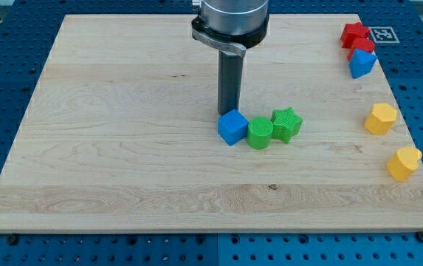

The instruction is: Adjust the green circle in between the blue cube and green star

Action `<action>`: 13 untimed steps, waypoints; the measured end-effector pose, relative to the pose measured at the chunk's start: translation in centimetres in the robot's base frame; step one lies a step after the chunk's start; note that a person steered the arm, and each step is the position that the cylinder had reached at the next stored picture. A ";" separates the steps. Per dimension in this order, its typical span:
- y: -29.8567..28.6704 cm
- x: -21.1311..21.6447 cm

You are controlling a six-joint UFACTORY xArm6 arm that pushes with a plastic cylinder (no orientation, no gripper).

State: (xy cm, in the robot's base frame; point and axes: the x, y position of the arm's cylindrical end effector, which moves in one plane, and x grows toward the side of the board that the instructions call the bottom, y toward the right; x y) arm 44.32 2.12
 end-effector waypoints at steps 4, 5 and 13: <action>6.4 -3.9; 10.6 -3.0; 5.9 9.1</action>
State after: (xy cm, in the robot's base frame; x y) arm 53.47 8.04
